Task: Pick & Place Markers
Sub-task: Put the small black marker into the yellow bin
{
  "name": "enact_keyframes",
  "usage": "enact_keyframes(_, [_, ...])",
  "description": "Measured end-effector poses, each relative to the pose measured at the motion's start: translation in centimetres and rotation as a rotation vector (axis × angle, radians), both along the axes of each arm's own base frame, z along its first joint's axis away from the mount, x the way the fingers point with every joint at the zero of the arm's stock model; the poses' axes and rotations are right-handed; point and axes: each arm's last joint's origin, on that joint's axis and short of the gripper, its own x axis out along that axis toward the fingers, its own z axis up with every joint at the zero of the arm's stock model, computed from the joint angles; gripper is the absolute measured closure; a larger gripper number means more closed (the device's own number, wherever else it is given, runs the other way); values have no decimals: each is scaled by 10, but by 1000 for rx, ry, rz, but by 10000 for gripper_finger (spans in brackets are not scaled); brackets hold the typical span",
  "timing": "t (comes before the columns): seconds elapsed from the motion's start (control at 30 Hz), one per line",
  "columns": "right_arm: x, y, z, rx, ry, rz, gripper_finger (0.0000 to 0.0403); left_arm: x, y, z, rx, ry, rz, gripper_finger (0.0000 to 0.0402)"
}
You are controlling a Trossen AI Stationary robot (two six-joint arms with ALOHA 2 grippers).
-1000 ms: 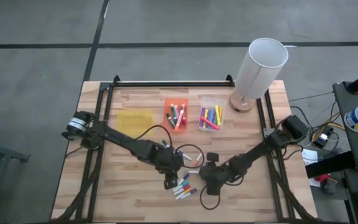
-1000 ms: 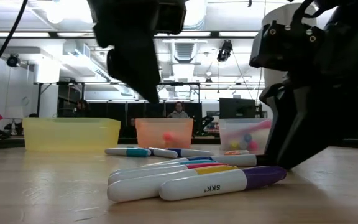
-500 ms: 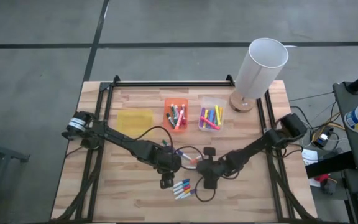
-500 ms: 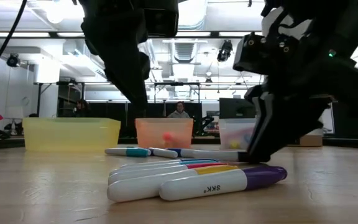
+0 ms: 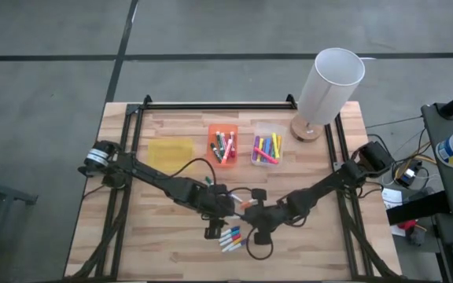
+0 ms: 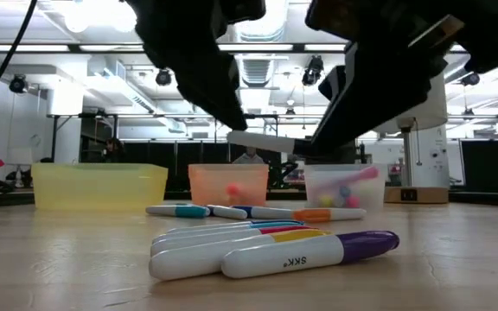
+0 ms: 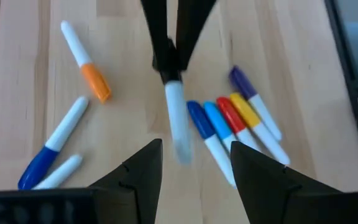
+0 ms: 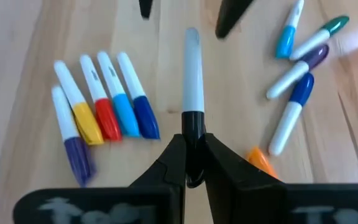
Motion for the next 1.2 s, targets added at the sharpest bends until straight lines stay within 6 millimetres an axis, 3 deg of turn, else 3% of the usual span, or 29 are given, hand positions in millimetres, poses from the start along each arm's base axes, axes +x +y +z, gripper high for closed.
enact_keyframes(0.67, [7, 4, 14, -47, -74, -36, 378, 3, 1, 2, -14, -25, 50, 226])
enact_keyframes(0.83, [8, 4, 14, -46, -88, -44, 378, 3, 1, 2, -22, -23, 61, 266])
enact_keyframes(1.1, [8, 4, 15, -44, -89, -48, 378, 3, 2, 1, -12, -26, 89, 367])
enact_keyframes(1.2, [8, 5, 15, -44, -91, -49, 374, 3, 3, 1, -12, -25, 91, 375])
